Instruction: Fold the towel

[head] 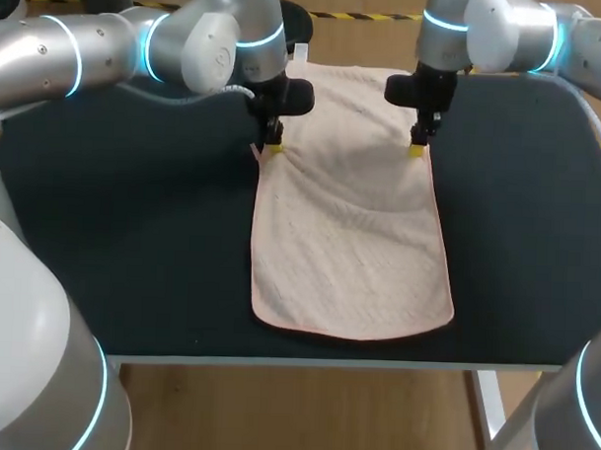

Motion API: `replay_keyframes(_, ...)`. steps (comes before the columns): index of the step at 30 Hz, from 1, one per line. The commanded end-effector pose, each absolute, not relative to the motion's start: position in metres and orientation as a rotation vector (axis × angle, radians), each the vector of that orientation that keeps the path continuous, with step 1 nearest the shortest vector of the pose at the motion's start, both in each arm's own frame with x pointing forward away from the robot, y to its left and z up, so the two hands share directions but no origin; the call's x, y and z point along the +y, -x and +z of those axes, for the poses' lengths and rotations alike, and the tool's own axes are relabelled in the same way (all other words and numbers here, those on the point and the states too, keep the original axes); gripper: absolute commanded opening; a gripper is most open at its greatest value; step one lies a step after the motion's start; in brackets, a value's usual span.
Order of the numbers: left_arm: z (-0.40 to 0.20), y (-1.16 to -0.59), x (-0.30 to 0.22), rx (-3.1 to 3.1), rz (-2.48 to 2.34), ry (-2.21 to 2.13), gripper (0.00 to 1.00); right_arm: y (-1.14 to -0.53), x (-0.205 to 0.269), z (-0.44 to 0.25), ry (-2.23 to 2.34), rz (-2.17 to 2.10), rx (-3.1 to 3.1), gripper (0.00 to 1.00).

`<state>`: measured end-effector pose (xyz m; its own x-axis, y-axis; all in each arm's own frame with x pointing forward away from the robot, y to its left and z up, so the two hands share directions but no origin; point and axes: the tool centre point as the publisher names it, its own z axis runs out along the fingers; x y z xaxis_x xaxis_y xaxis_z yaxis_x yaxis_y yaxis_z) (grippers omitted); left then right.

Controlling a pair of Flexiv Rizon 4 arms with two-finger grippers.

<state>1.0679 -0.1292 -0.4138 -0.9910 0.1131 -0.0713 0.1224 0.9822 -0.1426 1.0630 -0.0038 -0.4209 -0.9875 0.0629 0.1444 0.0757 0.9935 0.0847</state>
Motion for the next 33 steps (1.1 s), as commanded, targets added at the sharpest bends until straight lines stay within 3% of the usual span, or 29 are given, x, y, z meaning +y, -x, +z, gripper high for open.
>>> replay_keyframes(1,-0.389,-1.059,-0.121,3.029,-0.220,-0.165,0.00,-1.053,-0.010,-0.392,0.102,-0.131,-3.036,0.00)
replay_keyframes(33,-0.165,-1.150,-0.087,2.593,-0.081,0.087,0.00,-1.146,0.021,-0.174,-0.101,-0.273,-3.535,0.00)
